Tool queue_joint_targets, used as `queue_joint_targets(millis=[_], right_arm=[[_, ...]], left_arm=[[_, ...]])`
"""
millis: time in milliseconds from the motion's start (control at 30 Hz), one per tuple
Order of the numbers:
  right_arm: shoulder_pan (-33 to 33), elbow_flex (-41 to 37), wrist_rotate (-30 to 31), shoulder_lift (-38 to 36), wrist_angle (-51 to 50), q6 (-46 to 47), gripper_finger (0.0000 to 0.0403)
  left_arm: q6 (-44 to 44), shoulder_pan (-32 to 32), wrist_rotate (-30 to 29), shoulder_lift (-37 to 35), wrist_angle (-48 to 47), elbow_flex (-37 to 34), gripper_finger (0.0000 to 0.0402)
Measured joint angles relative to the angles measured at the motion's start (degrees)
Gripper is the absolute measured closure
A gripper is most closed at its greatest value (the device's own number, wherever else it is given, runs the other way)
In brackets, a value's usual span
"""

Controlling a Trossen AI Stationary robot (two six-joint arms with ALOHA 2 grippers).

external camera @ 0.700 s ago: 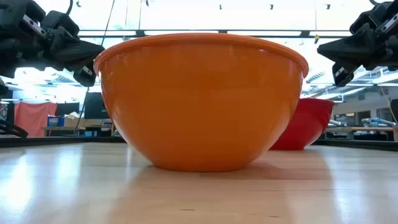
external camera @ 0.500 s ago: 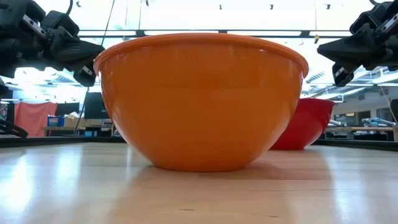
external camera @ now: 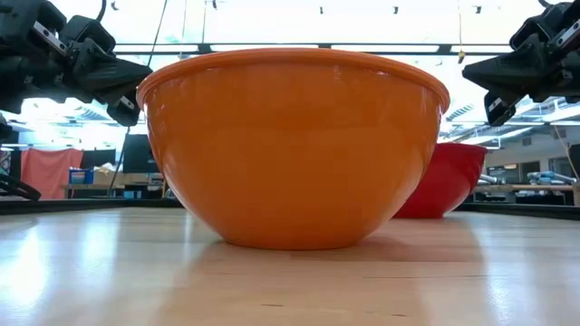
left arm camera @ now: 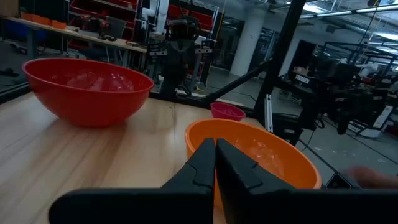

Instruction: Nest bowls inside each other

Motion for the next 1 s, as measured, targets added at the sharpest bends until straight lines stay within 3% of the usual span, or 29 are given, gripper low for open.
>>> queue_joint_targets(millis=[467,633,800,900,1000], right_arm=[[0.0,0.0,0.6,0.0,0.4,-2.0,0.0373],[0.0,0.0,6.2,0.0,9.6,-6.7,0.0373],[0.0,0.0,7.3,0.0,20.9,-5.7,0.0373],[-0.3,0.1,16.5,0.0,25.8,-5.4,0.0373],[-1.3,2.0,30.0,0.0,18.3,3.0,0.0373]], left_arm=[[0.0,-0.1,0.0,1.4,0.5,0.0,0.0383],[0.0,-0.1,0.0,1.4,0.4,0.0,0.0383],[0.1,-0.1,-1.6,1.4,1.7,0.0,0.0383],[0.1,-0.1,-2.4,1.4,3.4,0.0,0.0383],[-1.3,-0.1,-2.4,1.4,6.1,0.0,0.0383]])
